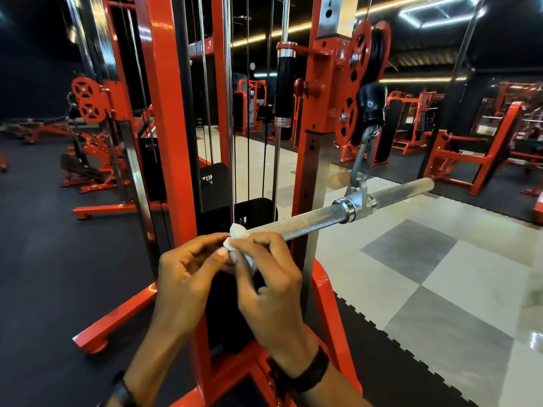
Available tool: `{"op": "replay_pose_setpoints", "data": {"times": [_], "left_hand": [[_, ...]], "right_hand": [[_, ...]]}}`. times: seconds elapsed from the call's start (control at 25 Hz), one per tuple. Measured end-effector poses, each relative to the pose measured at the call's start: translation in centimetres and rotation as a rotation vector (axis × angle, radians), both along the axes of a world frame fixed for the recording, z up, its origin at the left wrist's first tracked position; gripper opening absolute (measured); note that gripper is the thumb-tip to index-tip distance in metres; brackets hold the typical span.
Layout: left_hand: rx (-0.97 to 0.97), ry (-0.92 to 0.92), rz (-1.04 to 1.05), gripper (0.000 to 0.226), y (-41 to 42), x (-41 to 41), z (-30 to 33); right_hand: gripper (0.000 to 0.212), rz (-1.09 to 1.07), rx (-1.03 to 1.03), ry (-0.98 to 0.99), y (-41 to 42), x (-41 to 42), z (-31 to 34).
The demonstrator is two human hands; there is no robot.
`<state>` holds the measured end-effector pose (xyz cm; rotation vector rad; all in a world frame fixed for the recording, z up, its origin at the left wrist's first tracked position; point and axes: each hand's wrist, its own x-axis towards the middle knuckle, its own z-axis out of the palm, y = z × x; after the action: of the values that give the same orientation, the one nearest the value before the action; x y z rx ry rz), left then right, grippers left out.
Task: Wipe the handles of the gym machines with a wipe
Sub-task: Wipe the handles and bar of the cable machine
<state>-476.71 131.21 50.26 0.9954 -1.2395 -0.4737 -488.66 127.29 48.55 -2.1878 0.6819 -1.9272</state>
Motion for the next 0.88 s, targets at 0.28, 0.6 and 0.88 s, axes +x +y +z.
{"op": "replay_pose_setpoints", "data": {"times": [0.28,0.6,0.88], "left_hand": [[0.007,-0.101,0.056,0.038,-0.7,0.1,-0.9],[0.018,-0.057,0.065,0.035,-1.2,-0.6,-0.5],[-0.006,-0.085,-0.029,0.03,-0.8,-0.2,-0.5]], "right_hand": [[0.017,-0.445,0.097,-0.157,-8.2,-9.3,1.2],[0.015,-0.261,0.132,-0.248,-5.8,-5.9,0.5],[0.019,-0.011,0.019,-0.063,-0.5,-0.2,-0.3]]}}
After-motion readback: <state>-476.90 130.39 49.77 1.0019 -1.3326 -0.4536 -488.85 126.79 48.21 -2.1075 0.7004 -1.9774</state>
